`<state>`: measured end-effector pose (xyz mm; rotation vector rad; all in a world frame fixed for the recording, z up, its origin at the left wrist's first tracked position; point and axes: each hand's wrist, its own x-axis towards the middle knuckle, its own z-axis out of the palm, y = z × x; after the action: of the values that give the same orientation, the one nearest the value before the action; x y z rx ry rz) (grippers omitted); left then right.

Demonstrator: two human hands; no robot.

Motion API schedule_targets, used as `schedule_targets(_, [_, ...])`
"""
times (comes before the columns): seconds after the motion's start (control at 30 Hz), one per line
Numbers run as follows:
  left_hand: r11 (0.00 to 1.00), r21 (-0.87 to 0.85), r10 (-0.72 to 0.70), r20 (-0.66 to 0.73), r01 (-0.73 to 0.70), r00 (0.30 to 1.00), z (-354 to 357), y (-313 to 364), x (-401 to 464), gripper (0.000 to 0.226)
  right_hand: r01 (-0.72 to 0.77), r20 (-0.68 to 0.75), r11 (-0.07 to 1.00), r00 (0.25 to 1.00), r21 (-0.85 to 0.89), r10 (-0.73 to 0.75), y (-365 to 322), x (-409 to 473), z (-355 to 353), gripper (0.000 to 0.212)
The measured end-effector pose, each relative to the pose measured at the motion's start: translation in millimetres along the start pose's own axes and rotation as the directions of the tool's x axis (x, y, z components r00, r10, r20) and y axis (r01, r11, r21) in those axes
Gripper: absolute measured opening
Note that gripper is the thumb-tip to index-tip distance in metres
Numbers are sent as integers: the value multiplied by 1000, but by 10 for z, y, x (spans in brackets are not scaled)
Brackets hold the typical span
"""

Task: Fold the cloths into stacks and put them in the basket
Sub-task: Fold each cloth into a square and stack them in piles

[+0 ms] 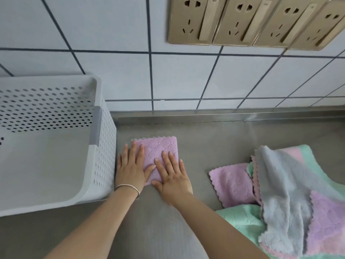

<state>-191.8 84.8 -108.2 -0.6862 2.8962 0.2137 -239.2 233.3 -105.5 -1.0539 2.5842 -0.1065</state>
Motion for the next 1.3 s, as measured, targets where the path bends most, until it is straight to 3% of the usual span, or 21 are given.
schedule_targets(0.13, [1000, 14, -25, 23, 25, 999, -69, 40, -41, 70, 19, 137, 1000, 990, 16, -21, -45, -45, -217, 70])
schedule_targets(0.2, [999, -28, -25, -7, 25, 1000, -144, 100, -95, 68, 4, 47, 994, 999, 108, -9, 38, -199, -330, 64])
schedule_targets(0.23, [999, -45, -16, -27, 15, 999, -194, 150, -133, 67, -13, -114, 992, 993, 126, 27, 111, -319, -379, 57])
schedule_targets(0.3, [997, -67, 29, -48, -32, 998, -269, 341, -234, 65, -103, -434, 977, 883, 186, 176, 323, -661, -449, 44])
schedule_targets(0.37, [991, -74, 109, -74, -115, 991, -269, 599, -353, 65, -223, -596, 943, 732, 248, 330, 602, -1069, -387, 32])
schedule_targets(0.47, [958, -85, 264, -128, -275, 956, -262, 1072, -559, 63, -462, -571, 810, 578, 360, 583, 963, -1634, -270, 26])
schedule_targets(0.53, [922, -86, 362, -150, -376, 920, -330, 1400, -700, 61, -583, -470, 712, 539, 392, 700, 1096, -1887, -194, 34])
schedule_targets(0.67, [813, -115, 548, -180, -570, 817, -433, 1943, -907, 48, -628, -373, 647, 529, 432, 762, 1187, -2124, -175, 30])
schedule_targets(0.8, [729, -99, 656, -185, -678, 732, -502, 2288, -1059, 34, -642, -277, 579, 515, 503, 811, 1314, -2234, -175, 11])
schedule_targets(0.97, [663, -94, 733, -122, -743, 669, -455, 2478, -1152, 27, -547, -102, 470, 571, 692, 815, 1475, -2373, -233, 22])
schedule_targets(1.03, [660, -127, 743, -34, -740, 669, -467, 2578, -1189, 31, -479, -83, 434, 594, 763, 800, 1545, -2428, -270, 29])
schedule_targets(1.1, [638, -151, 766, 24, -755, 642, -482, 2695, -1205, 39, -393, -142, 432, 584, 812, 799, 1571, -2474, -321, 34])
schedule_targets(1.23, [498, -143, 867, 65, -855, 494, -685, 3032, -1153, 42, -249, -481, 701, 575, 668, 662, 1608, -2597, -488, 27])
schedule_targets(1.3, [493, -111, 870, 96, -863, 484, -822, 3171, -1103, 26, -225, -523, 746, 589, 627, 616, 1706, -2707, -657, 30])
